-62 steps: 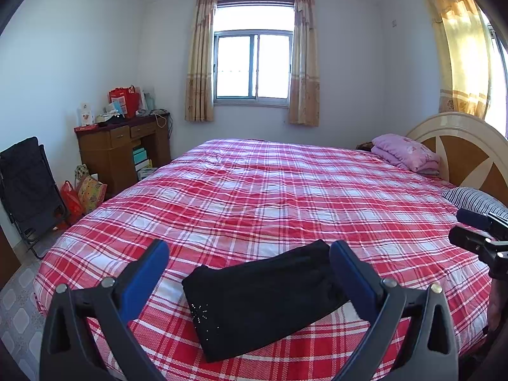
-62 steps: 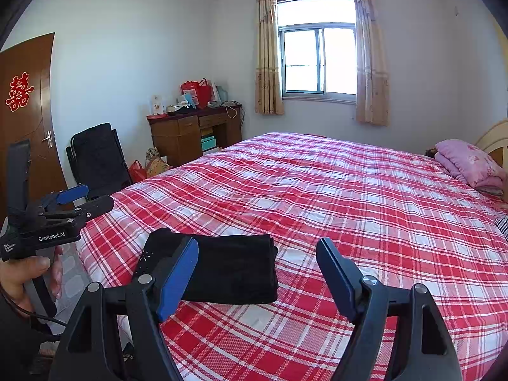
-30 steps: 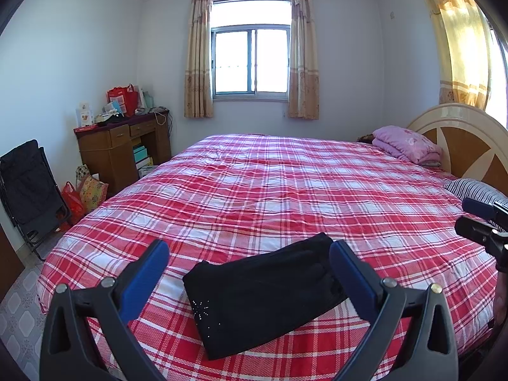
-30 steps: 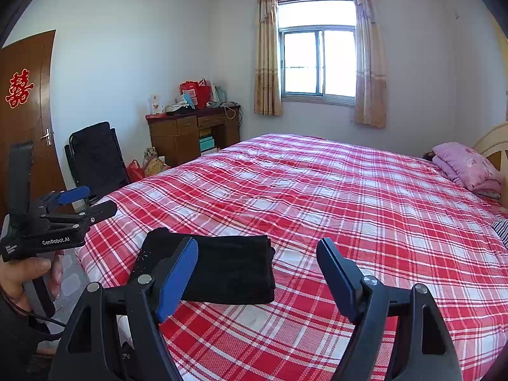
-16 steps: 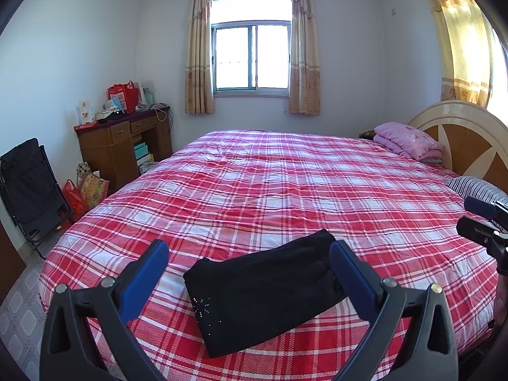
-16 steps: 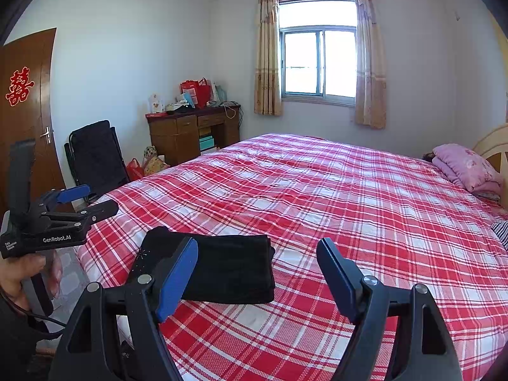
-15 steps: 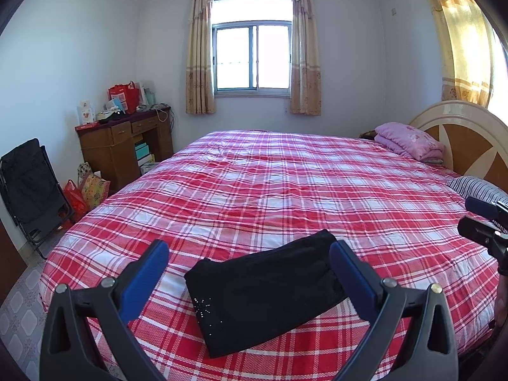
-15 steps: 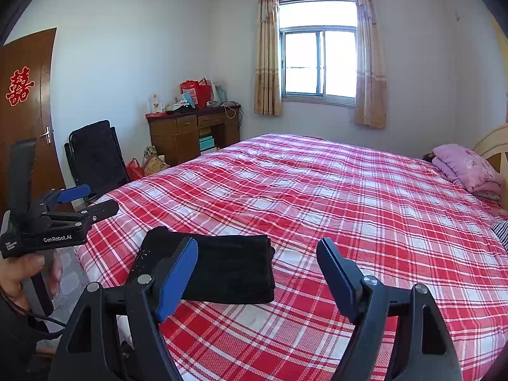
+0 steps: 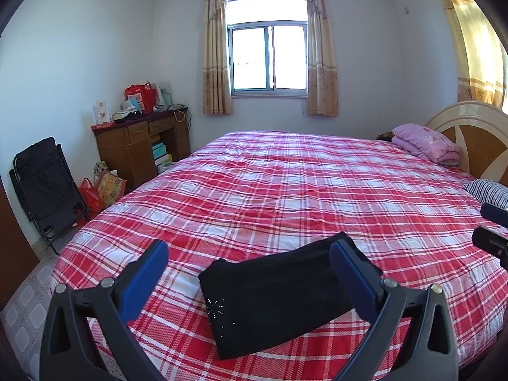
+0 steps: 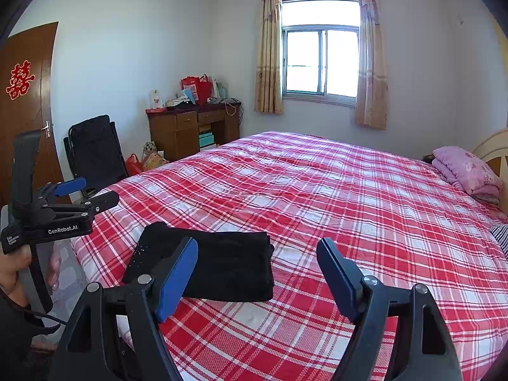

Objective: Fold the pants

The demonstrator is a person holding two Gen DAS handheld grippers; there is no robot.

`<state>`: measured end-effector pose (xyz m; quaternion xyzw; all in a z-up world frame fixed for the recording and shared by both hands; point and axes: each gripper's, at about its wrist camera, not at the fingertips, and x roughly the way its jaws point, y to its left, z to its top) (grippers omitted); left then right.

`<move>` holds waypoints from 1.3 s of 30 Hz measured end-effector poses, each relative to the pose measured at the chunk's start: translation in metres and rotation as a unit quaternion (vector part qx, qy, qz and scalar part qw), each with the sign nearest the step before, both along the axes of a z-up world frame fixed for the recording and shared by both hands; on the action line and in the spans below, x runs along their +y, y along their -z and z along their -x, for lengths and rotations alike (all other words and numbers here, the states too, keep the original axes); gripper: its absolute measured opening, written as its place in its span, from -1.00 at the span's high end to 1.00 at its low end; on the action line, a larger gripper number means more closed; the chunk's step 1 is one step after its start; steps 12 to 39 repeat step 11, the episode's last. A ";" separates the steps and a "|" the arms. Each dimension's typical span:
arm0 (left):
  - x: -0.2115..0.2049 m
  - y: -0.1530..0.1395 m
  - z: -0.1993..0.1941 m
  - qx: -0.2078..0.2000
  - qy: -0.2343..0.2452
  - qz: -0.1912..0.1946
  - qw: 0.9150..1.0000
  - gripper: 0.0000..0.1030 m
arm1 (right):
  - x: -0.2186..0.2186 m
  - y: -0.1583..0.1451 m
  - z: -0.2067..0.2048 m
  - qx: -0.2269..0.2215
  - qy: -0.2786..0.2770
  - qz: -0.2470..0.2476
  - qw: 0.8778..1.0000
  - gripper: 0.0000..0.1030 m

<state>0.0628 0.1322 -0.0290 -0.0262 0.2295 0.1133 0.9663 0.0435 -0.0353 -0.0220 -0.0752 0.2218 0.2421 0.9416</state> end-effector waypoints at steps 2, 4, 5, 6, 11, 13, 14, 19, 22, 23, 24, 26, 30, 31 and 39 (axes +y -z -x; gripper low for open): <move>0.000 0.002 0.000 0.000 0.004 0.003 1.000 -1.00 | 0.002 0.001 0.001 0.000 0.000 0.002 1.000 -0.53; 0.001 0.003 0.001 -0.002 0.008 0.007 1.000 -1.00 | 0.002 0.002 0.000 0.001 0.000 0.003 1.000 -0.53; 0.001 0.003 0.001 -0.002 0.009 0.008 1.000 -1.00 | 0.002 0.002 0.000 0.002 0.000 0.004 1.000 -0.53; 0.001 0.003 0.002 -0.006 0.010 0.006 1.000 -1.00 | 0.003 0.002 -0.001 0.002 0.000 0.004 1.000 -0.53; 0.001 0.005 0.000 -0.009 0.013 0.008 1.000 -1.00 | 0.003 0.005 -0.001 0.004 0.000 0.007 1.000 -0.53; 0.001 0.005 0.000 -0.009 0.013 0.008 1.000 -1.00 | 0.003 0.005 -0.001 0.004 0.000 0.007 1.000 -0.53; 0.001 0.005 0.000 -0.009 0.013 0.008 1.000 -1.00 | 0.003 0.005 -0.001 0.004 0.000 0.007 1.000 -0.53; 0.001 0.005 0.000 -0.009 0.013 0.008 1.000 -1.00 | 0.003 0.005 -0.001 0.004 0.000 0.007 1.000 -0.53; 0.001 0.005 0.000 -0.009 0.013 0.008 1.000 -1.00 | 0.003 0.005 -0.001 0.004 0.000 0.007 1.000 -0.53; 0.001 0.005 0.000 -0.009 0.013 0.008 1.000 -1.00 | 0.003 0.005 -0.001 0.004 0.000 0.007 1.000 -0.53; 0.001 0.005 0.000 -0.009 0.013 0.008 1.000 -1.00 | 0.003 0.005 -0.001 0.004 0.000 0.007 1.000 -0.53; 0.001 0.005 0.000 -0.009 0.013 0.008 1.000 -1.00 | 0.003 0.005 -0.001 0.004 0.000 0.007 1.000 -0.53; 0.001 0.005 0.000 -0.009 0.013 0.008 1.000 -1.00 | 0.003 0.005 -0.001 0.004 0.000 0.007 1.000 -0.53; 0.001 0.005 0.000 -0.009 0.013 0.008 1.000 -1.00 | 0.003 0.005 -0.001 0.004 0.000 0.007 1.000 -0.53; 0.001 0.005 0.000 -0.009 0.013 0.008 1.000 -1.00 | 0.003 0.005 -0.001 0.004 0.000 0.007 1.000 -0.53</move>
